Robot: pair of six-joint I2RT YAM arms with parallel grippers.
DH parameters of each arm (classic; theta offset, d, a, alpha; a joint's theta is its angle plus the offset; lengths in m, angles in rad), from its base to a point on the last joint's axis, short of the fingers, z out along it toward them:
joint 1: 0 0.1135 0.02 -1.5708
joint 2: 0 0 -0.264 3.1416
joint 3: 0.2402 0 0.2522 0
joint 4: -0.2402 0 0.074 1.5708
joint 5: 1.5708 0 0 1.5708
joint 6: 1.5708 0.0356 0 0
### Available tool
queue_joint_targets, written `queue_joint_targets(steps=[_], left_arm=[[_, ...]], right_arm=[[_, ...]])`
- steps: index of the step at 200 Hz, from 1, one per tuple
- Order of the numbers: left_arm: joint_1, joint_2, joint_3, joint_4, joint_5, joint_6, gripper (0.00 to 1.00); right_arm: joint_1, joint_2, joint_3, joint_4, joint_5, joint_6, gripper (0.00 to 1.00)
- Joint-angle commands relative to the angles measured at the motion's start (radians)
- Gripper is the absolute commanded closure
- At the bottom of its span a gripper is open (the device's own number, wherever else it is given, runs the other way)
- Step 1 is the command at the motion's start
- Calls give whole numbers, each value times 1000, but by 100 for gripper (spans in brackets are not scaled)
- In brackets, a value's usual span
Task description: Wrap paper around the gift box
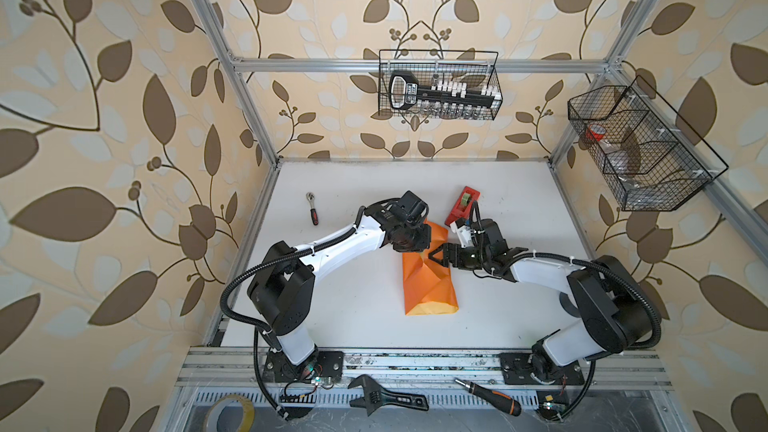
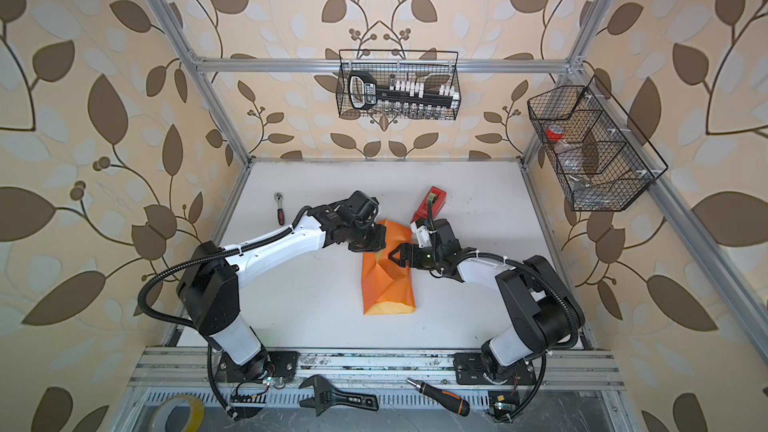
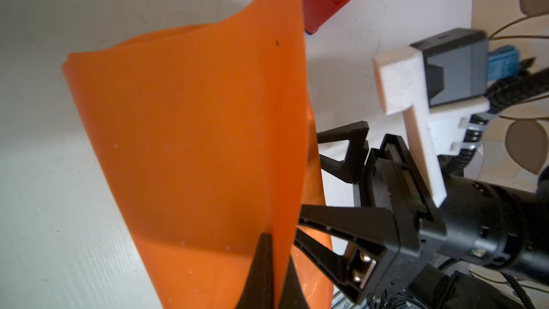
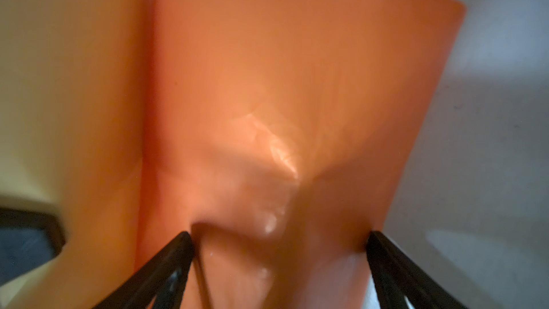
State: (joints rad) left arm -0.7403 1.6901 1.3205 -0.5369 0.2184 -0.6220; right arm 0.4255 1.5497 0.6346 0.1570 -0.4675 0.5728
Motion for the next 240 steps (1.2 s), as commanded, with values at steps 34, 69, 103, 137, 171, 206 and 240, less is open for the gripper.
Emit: queue_joint_targets(steps=[34,69,103,137,171,206,240], left_arm=[[-11,-17,-32,168,68,-58,100],[-12,-12,-65,226,72,-88,100],[-7,-6,-117,313,85,-131,100],[-4,-11,-187,443,110,-171,100],[-2,-18,-252,551,115,-204,100],[-1,-36,-335,652,103,-226,100],[-2,-38,-404,714,87,-272,100]], right_arm=[[18,34,-44,-143,95,-17,8],[18,33,-50,-134,92,-14,8],[15,32,-52,-128,84,-10,8],[8,32,-57,-116,66,-4,8],[-1,40,-70,-90,34,10,8],[-4,42,-73,-84,32,12,8],[-4,43,-68,-84,31,12,8]])
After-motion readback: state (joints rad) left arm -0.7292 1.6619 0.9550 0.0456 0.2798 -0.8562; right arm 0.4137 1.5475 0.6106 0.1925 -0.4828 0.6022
